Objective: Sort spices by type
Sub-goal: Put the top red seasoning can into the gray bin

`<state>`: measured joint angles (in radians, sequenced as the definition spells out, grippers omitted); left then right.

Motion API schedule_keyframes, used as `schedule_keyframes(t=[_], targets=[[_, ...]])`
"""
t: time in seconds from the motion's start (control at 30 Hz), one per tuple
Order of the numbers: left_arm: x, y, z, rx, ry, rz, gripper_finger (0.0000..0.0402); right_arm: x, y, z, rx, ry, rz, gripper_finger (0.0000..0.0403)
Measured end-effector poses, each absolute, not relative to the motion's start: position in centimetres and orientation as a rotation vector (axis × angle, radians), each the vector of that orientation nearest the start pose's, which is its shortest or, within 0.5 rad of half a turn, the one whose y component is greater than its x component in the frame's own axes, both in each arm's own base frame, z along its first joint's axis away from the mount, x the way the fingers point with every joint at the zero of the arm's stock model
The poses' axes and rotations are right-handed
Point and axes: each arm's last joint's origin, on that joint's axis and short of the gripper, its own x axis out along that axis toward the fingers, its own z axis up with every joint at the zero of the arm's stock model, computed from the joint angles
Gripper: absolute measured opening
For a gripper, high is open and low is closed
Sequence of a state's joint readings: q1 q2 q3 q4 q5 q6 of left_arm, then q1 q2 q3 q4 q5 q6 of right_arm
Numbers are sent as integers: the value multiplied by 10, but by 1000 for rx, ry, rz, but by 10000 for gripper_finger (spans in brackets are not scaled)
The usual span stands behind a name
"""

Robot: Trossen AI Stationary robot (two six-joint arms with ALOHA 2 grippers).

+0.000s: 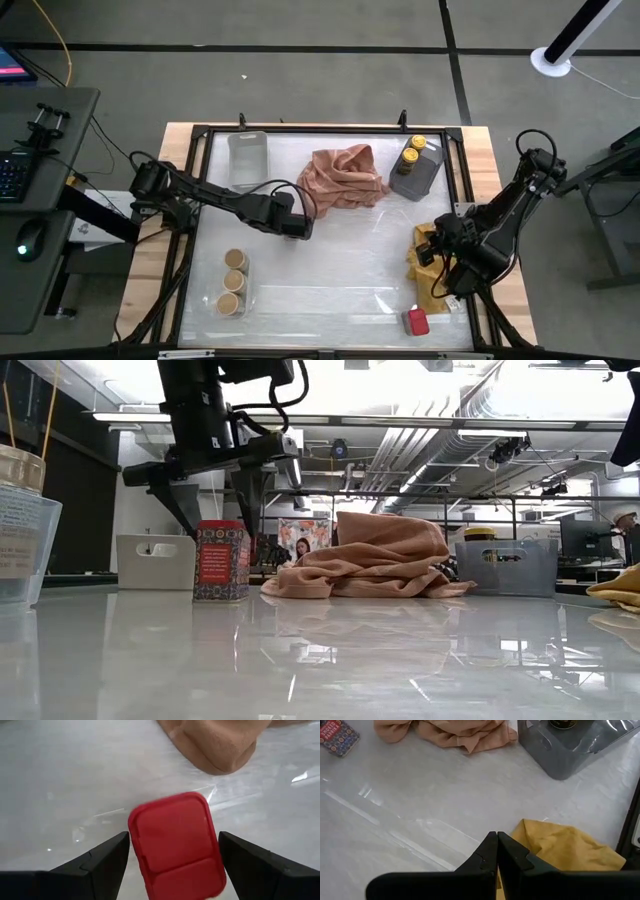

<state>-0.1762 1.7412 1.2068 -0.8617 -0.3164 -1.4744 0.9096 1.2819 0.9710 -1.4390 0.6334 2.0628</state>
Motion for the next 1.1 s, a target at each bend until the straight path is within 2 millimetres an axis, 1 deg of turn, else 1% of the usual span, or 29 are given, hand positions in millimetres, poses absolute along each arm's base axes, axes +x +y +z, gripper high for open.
schedule_keyframes(t=[0.1,0.3,0.4,0.53,0.63,0.87,1.0,1.1], targets=[[320,-45,197,-876,988,1008,270,124,132,249,581,774,-920,1],[321,-40,197,-842,1013,977,191,124,132,249,583,773,-921,1],[321,-37,199,-834,1025,956,168,124,132,249,584,773,-921,1],[321,-33,207,-793,1045,915,169,124,132,249,589,772,-921,1],[325,-29,224,-766,1008,851,175,125,132,249,594,770,-919,1],[327,-14,263,-661,908,784,178,126,134,249,619,765,-906,1],[325,-5,282,-602,879,735,178,128,136,248,640,756,-893,1],[320,2,299,-541,868,695,178,128,137,248,656,753,-885,1]])
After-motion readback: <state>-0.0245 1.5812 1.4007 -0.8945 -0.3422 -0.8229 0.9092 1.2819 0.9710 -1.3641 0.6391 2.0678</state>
